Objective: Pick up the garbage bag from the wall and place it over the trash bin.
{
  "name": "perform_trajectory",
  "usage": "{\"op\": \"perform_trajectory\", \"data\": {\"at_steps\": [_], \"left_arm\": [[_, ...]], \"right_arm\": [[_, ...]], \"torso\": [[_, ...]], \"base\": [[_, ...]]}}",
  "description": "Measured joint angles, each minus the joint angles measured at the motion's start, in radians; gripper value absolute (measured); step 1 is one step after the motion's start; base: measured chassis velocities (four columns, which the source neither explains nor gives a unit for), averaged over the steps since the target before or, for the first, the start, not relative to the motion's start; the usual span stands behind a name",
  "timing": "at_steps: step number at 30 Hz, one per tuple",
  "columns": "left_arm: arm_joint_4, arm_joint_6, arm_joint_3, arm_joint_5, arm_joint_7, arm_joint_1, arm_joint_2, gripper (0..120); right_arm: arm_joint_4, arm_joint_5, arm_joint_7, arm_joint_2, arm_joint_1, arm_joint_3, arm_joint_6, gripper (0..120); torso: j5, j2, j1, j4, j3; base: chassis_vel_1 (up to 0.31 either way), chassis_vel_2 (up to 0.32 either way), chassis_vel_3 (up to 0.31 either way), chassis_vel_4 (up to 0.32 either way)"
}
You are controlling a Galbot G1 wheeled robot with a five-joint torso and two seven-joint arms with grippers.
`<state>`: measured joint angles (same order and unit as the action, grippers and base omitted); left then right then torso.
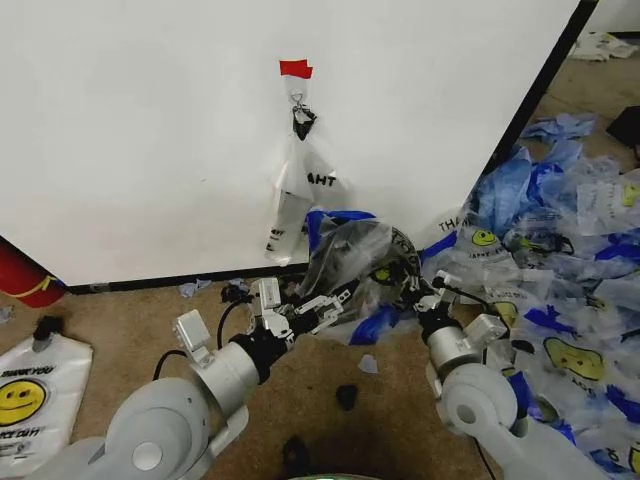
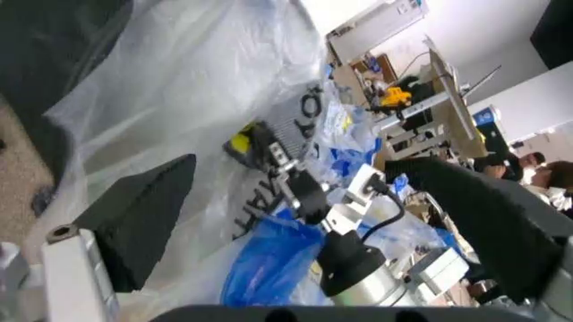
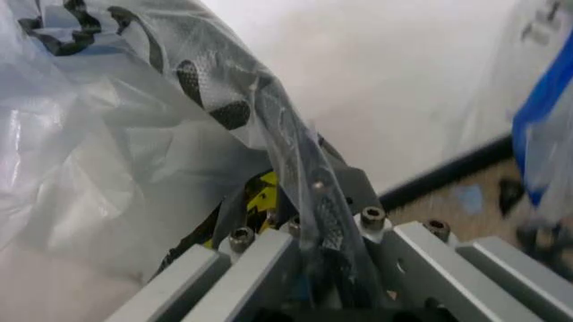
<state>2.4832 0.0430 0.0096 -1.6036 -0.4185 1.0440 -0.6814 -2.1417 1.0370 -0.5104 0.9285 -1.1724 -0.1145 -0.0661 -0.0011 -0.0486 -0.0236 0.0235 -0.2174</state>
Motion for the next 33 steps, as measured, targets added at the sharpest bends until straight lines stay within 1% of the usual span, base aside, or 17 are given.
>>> {"op": "perform_trajectory", "data": {"at_steps": [6, 13, 17, 20, 25, 29, 33], "left_arm": [[0.011, 0.023, 0.003, 0.0, 0.036, 0.017, 0.003, 100], [0.017, 0.056, 0.012, 0.003, 0.051, 0.044, 0.009, 100], [0.017, 0.061, 0.01, 0.004, 0.064, 0.056, 0.005, 100], [0.017, 0.062, 0.007, 0.004, 0.061, 0.058, 0.012, 100], [0.017, 0.061, 0.008, 0.004, 0.058, 0.049, 0.012, 100], [0.014, 0.06, 0.016, 0.014, 0.072, 0.033, 0.014, 100], [-0.019, 0.061, 0.043, 0.077, 0.114, -0.036, 0.03, 100]], "right_arm": [[-0.046, 0.126, -0.092, -0.022, 0.018, 0.019, 0.029, 0], [-0.046, 0.145, -0.119, -0.029, 0.048, 0.037, 0.032, 0], [-0.063, 0.178, -0.217, -0.007, 0.069, 0.035, 0.06, 0], [-0.088, 0.229, -0.298, -0.005, 0.06, 0.041, 0.09, 0], [-0.086, 0.267, -0.329, -0.011, 0.055, 0.051, 0.096, 0], [-0.077, 0.28, -0.333, -0.012, 0.059, 0.056, 0.098, 0], [-0.052, 0.263, -0.308, -0.023, 0.066, 0.071, 0.104, 0]], "torso": [[0.0, 0.0, 0.0, 0.0001, 0.0], [0.0002, 0.0, 0.0, 0.0, 0.0], [0.0, 0.0, 0.0, -0.0002, 0.0], [0.0, 0.0, 0.0, 0.0003, 0.0], [-0.0003, 0.0, 0.0, 0.0001, 0.0], [0.0003, 0.0, 0.0, 0.0, 0.0], [0.0, 0.0, 0.0, 0.0, 0.0]], "base": [[0.0, 0.0, 0.0, 0.0], [0.0, 0.0, 0.0, 0.0], [0.0, 0.0, 0.0, 0.0], [0.0, 0.0, 0.0, 0.0], [0.0, 0.0, 0.0, 0.0], [0.0, 0.0, 0.0, 0.0], [0.0, 0.0, 0.0, 0.0]]}}
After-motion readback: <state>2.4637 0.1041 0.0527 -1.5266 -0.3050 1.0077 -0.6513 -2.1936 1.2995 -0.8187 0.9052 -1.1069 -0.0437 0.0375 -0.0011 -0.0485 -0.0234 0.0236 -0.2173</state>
